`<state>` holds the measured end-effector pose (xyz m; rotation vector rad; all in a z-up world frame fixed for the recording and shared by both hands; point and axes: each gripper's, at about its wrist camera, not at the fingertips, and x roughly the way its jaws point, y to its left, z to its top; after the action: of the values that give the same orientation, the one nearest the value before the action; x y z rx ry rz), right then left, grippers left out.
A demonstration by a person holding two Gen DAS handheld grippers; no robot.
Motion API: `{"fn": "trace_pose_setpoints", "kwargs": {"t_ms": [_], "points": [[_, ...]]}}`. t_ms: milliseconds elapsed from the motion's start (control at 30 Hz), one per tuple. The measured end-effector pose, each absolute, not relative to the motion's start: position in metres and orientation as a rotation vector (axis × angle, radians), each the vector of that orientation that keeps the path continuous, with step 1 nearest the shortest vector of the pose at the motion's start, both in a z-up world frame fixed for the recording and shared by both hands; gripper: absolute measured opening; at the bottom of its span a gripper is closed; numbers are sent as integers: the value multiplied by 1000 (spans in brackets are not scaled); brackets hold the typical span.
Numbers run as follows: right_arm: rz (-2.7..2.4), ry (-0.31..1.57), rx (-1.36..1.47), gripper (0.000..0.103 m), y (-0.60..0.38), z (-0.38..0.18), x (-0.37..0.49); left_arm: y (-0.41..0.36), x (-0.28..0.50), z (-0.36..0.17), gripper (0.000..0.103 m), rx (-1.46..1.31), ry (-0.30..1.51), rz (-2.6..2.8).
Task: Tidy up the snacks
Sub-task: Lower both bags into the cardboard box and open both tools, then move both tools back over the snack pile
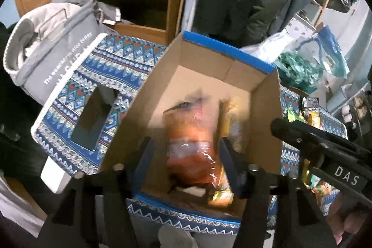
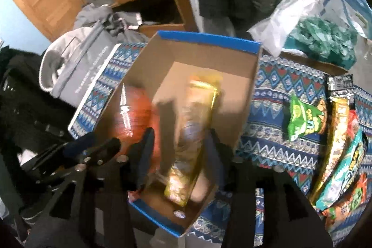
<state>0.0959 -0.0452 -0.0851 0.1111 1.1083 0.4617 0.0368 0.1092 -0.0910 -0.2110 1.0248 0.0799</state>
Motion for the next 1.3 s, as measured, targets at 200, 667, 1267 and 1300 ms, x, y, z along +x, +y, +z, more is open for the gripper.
{"fn": "trace_pose_setpoints", "kwargs": {"t_ms": [200,667,1267,1300], "points": [[418,1085,117,62,-57,-81,96,108,36,-86,70,-218,1011,74],[345,1032,67,68,-92,-69,82,66,31,-72,73,-161,993,-14],[176,1045,134,74,-192,-76,64,0,27,-79,73,-91,1036,-99],[165,1047,142,74,-198,-76,63,-4,26,-79,73,-89,1036,-101]]}}
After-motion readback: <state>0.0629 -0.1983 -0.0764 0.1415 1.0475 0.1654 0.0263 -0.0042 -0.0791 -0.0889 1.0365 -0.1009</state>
